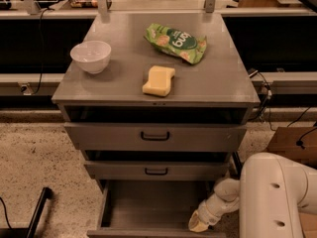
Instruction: Open bottom drawer
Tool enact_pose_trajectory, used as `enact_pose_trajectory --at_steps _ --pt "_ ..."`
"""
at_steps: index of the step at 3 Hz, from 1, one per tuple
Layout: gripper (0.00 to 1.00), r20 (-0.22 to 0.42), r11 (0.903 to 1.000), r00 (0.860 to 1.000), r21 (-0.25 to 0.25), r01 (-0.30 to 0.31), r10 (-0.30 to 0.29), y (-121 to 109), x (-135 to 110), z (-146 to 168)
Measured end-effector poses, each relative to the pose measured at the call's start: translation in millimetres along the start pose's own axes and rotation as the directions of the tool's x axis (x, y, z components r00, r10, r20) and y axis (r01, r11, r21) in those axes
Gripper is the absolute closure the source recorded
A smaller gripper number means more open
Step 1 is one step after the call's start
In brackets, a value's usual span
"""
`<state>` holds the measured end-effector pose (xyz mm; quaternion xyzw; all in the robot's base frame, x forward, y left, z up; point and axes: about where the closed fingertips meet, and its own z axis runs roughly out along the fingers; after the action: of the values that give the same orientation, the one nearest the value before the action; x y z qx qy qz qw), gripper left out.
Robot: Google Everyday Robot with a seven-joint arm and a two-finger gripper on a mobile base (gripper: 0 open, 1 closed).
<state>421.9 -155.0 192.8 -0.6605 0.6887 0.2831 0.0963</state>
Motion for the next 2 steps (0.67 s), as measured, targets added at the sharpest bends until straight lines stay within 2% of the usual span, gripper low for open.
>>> enact_pose_trajectory --at_steps 2 --pt "1.0 -0.027 0.9952 0.999 0.096 -0.017 0.019 -14.1 -8.9 1.4"
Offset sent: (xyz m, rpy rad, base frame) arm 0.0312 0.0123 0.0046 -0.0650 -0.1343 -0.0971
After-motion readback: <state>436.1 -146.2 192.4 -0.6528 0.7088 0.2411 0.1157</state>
